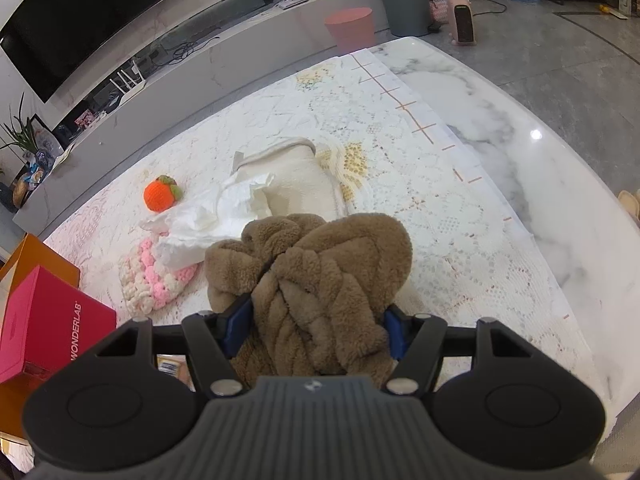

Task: Organize soft objects
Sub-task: 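Grasp the yellow snack bag with the left tool while the right tool holds the towel, then carry the towel with the right tool over the orange box while the left tool carries the snack bag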

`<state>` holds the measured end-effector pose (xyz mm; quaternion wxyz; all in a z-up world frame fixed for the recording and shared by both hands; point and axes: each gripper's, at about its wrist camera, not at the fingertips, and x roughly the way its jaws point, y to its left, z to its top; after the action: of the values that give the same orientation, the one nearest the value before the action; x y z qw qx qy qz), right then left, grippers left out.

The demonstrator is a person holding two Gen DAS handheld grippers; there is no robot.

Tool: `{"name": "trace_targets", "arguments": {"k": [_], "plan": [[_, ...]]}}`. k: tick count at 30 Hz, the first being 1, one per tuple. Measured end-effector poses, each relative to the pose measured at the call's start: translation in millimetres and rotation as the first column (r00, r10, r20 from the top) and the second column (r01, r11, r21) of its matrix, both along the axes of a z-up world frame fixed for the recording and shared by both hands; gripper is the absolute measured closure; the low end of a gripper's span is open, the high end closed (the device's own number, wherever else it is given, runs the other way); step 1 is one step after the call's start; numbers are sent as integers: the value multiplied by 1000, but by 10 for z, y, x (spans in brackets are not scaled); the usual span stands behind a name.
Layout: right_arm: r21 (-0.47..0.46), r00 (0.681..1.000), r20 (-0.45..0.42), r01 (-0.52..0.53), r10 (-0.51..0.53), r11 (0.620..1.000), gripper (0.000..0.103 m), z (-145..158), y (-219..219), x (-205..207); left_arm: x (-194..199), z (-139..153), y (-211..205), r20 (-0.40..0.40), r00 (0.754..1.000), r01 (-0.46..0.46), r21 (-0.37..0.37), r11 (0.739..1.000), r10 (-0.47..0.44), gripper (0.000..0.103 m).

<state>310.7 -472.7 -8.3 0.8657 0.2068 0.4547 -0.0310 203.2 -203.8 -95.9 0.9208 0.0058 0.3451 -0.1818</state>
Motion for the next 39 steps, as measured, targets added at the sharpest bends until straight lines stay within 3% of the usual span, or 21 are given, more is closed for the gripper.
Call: {"name": "trace_targets", "arguments": {"k": [1, 5, 13, 19, 28, 36, 39], "plan": [[0, 1000, 0, -4, 4, 1000, 38, 3, 10, 0, 31, -53, -24, -19, 1000, -12, 21, 1000, 13, 11], [-15, 1000, -8, -14, 14, 1000, 38, -3, 46, -3, -92, -137, -90, 91, 994, 48, 128, 991, -60, 9], [-8, 1000, 7, 0, 0, 1000, 38, 8, 2, -16, -81, -43, 10, 44, 999, 28, 91, 996, -32, 35], [-5, 1000, 14, 10, -10, 1000, 38, 24, -19, -68, -174, 4, -12, 99, 995, 15, 101, 995, -26, 41], [-12, 998, 55, 28, -28, 1000, 38, 117, -18, -197, -334, 285, 47, 152, 988, 36, 23, 999, -39, 42], [-38, 993, 119, 11, -7, 999, 38, 322, 14, -413, -444, 702, 146, 216, 975, 71, -70, 995, -54, 42], [2, 989, 146, -18, 17, 1000, 38, 336, 23, -492, -467, 877, 212, 245, 968, 87, -95, 992, -61, 42]]}}
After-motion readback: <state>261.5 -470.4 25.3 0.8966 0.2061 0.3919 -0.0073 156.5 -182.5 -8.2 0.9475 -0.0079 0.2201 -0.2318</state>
